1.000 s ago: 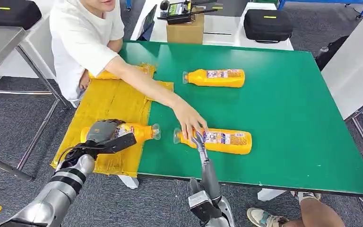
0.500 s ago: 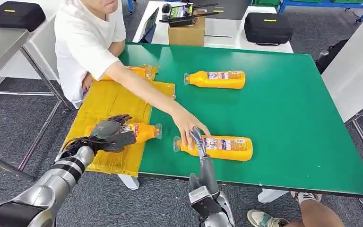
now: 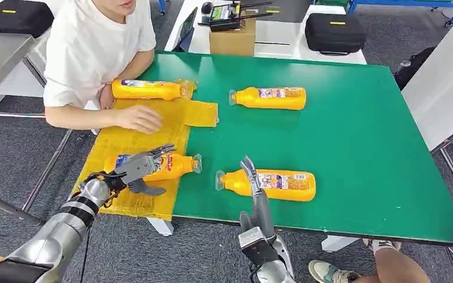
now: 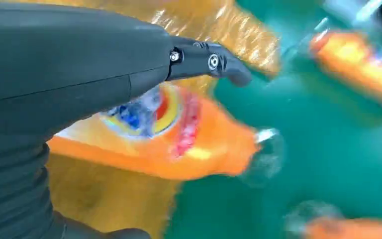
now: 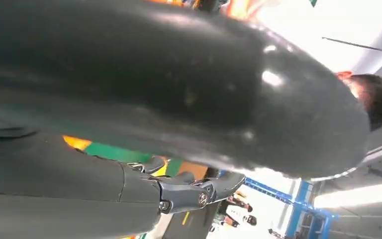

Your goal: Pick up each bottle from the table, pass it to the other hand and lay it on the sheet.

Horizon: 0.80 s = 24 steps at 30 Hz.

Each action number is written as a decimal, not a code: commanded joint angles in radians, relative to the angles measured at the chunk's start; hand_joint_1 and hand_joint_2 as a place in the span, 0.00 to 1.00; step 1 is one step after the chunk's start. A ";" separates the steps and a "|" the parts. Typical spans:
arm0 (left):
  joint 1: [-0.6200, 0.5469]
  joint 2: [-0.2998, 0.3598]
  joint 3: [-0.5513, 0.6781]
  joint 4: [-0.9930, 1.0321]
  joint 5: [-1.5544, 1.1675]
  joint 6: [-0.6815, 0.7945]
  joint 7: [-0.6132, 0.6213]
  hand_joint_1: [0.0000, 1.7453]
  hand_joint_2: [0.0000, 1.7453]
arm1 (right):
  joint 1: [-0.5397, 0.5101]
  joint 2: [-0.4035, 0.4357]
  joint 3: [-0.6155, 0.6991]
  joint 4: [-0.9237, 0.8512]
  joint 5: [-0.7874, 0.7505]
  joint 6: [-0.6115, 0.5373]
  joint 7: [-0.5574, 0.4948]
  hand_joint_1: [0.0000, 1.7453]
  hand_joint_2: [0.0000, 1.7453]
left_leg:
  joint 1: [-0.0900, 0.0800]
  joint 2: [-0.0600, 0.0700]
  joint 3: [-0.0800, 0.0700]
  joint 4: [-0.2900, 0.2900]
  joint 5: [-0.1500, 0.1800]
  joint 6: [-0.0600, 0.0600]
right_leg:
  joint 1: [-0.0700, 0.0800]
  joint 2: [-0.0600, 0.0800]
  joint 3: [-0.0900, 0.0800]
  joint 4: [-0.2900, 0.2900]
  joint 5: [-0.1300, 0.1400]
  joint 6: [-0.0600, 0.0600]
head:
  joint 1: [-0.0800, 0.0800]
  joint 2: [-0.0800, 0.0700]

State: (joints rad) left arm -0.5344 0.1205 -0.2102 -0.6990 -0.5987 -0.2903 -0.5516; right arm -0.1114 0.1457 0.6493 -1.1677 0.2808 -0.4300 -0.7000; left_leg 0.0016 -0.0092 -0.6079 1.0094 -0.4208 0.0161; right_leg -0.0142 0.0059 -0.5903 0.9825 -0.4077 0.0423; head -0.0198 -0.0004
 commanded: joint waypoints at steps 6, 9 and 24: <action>0.418 -0.296 0.090 -0.903 0.800 0.409 0.130 0.00 1.00 | 0.086 -0.062 -0.169 0.042 0.338 -0.212 0.086 0.00 1.00 | 0.000 -0.001 -0.005 0.000 -0.003 0.001 | -0.001 0.000 -0.001 -0.003 -0.001 0.000 | 0.001 0.000; 0.488 -0.298 0.086 -0.978 0.838 0.411 0.118 0.00 1.00 | 0.073 -0.099 -0.214 0.070 0.495 -0.226 0.223 0.00 1.00 | -0.001 0.002 -0.002 -0.001 -0.006 0.001 | -0.001 0.001 0.001 -0.005 -0.002 0.000 | 0.000 0.000; 0.536 -0.300 0.029 -1.045 0.712 0.465 0.091 0.00 1.00 | -0.011 -0.167 -0.330 0.113 0.742 -0.208 0.390 0.00 1.00 | 0.000 0.001 -0.003 0.000 -0.006 0.001 | 0.000 0.001 0.001 -0.005 -0.004 0.002 | 0.000 0.000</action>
State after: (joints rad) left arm -0.0416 -0.1823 -0.1167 -1.6853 0.2327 0.1221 -0.4448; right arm -0.0237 0.0664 0.4414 -1.1418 0.8607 -0.6508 -0.4195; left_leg 0.0007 -0.0093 -0.6163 1.0097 -0.4243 0.0180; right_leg -0.0153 0.0065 -0.5957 0.9796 -0.4096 0.0461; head -0.0198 0.0000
